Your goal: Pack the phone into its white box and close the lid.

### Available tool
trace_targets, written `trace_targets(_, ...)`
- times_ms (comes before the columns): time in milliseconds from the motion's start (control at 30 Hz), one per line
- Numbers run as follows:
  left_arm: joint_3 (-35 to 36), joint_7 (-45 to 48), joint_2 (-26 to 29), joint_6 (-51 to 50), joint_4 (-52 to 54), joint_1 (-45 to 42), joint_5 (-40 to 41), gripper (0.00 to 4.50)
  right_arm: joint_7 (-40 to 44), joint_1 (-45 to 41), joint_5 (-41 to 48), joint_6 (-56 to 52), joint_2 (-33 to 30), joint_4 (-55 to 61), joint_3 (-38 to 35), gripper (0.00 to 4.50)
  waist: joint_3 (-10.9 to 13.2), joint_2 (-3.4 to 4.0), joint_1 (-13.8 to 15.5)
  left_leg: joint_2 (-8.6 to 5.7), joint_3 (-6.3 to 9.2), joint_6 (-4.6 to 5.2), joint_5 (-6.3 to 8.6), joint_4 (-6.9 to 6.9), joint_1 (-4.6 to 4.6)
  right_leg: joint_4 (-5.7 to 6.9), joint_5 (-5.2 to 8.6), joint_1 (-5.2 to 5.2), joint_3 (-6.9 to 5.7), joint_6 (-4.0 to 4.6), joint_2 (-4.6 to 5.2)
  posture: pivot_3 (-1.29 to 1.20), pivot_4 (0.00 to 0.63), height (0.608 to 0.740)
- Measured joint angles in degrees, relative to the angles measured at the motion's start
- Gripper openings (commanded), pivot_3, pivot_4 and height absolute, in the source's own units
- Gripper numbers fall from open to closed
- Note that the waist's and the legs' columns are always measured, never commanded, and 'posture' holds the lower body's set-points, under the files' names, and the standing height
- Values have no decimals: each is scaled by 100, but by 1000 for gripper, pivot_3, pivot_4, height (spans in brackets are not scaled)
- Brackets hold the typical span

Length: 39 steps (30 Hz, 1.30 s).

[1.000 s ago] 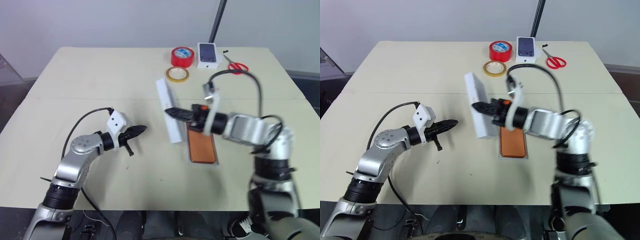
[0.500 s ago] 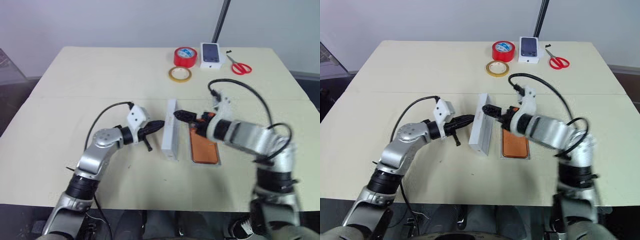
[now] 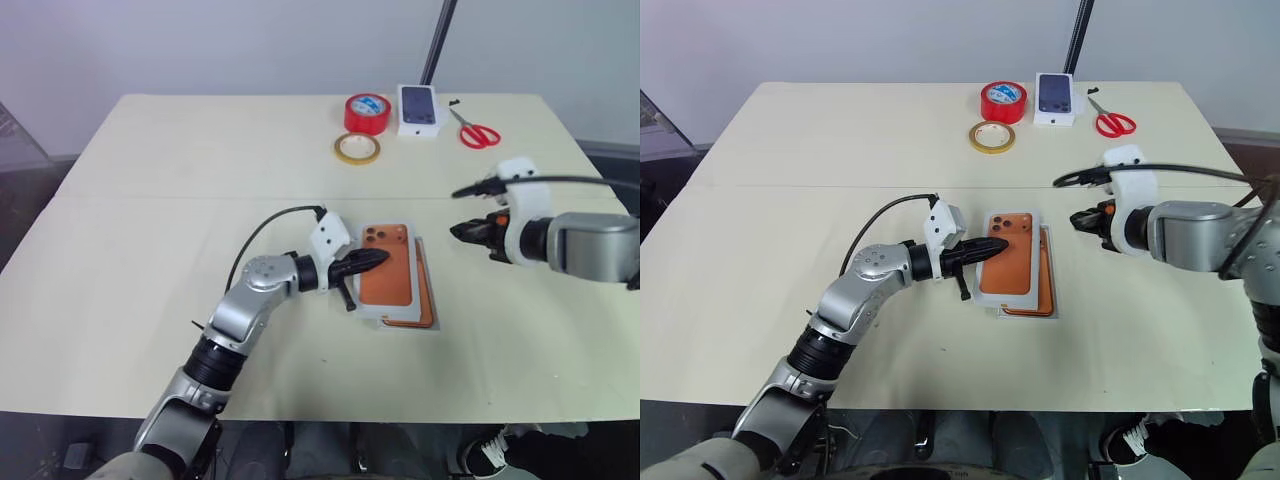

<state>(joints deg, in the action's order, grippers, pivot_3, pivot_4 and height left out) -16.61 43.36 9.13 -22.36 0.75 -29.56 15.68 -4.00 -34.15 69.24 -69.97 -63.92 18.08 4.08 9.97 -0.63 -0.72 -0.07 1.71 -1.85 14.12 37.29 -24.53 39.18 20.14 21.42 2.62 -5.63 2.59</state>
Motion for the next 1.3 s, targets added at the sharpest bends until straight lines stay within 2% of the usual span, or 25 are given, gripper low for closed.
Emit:
trace_targets(67,241,-142,77,-253,13,-23,89,0,499,107,-805,267,-67,314,383,52,0,-1,-13,0,0,0,0,1,1,0,0,0,0,0,0,0,150,717)
trace_targets(233,630,-372,534,-856,27,-67,108,0,1217,289,-1864,535,84,422,743,52,1,-1,-2,-2,0,-1,0,3,1,1,0,-1,-1,-1,3,0,150,717)
trace_targets(500,179,-365,649,-1444,-161,-189,-162,0,1816,294,-2802,578,666,426,842,52,2,-5,19,-10,5,-1,0,7,0,0,0,-5,-7,-1,10,0,150,717)
trace_targets(700,-209,-219,277,-1361,-565,-381,-325,0,2097,299,-3272,503,854,430,833,52,2,-5,11,-9,5,-1,-1,7,0,2,0,-4,-7,-1,10,0,150,717)
trace_targets(1300,-417,243,249,-1471,-272,-423,-318,0,2603,943,-3555,-357,767,1169,101,52,2,-5,11,-9,6,-1,-1,8,1,2,0,-6,-6,-1,9,0,150,717)
